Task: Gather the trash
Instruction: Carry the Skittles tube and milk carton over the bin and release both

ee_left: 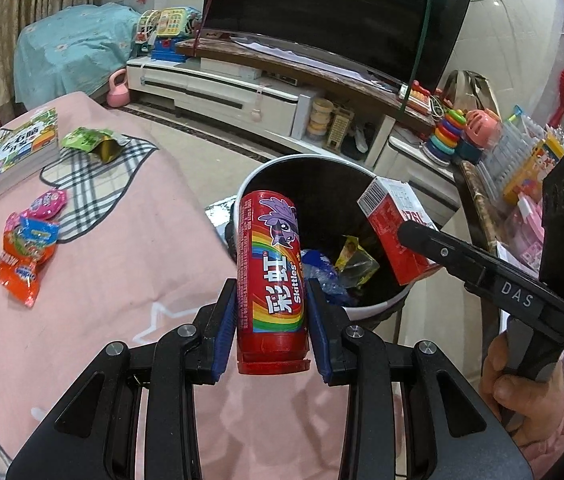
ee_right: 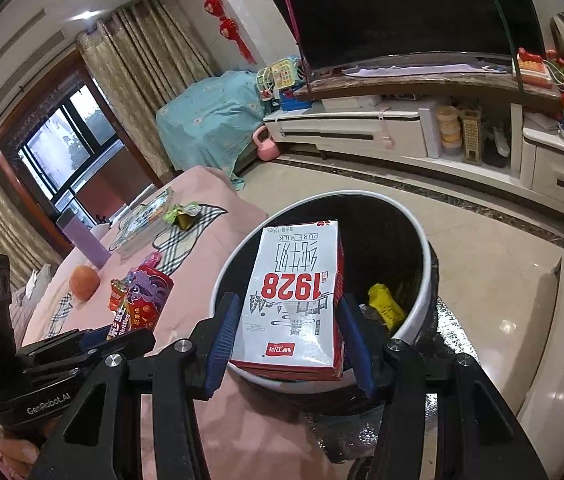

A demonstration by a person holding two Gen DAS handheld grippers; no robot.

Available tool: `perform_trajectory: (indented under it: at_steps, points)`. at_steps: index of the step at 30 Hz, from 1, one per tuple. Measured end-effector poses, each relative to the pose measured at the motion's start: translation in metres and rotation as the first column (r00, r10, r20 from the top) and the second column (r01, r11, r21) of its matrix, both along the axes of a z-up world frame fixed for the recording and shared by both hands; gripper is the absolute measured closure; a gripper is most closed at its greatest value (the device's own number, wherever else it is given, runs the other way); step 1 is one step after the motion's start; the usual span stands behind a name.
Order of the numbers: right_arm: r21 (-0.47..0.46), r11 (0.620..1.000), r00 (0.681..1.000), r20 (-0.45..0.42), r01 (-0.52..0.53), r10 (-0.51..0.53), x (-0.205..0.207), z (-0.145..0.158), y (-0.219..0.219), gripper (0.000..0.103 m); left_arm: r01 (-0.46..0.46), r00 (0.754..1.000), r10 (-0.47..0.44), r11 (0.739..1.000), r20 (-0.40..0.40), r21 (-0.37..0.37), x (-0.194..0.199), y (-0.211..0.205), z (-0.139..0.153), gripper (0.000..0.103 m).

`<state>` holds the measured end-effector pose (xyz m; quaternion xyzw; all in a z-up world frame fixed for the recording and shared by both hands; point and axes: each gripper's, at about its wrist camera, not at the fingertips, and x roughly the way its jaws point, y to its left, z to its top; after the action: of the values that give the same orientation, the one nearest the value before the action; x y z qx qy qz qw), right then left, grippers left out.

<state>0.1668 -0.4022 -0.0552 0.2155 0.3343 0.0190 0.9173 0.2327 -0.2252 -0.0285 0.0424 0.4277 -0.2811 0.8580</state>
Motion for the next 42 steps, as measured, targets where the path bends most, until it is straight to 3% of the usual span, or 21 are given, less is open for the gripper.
perform_trajectory:
  at_steps: [42]
  points:
    - [-0.019, 1.000, 0.996, -0.084, 0.005, -0.007, 0.045, -0.018, -0.029, 0.051, 0.067, 0.996, -0.065, 0.997, -0.062, 0.040, 0.032, -0.050, -0.024, 0.071]
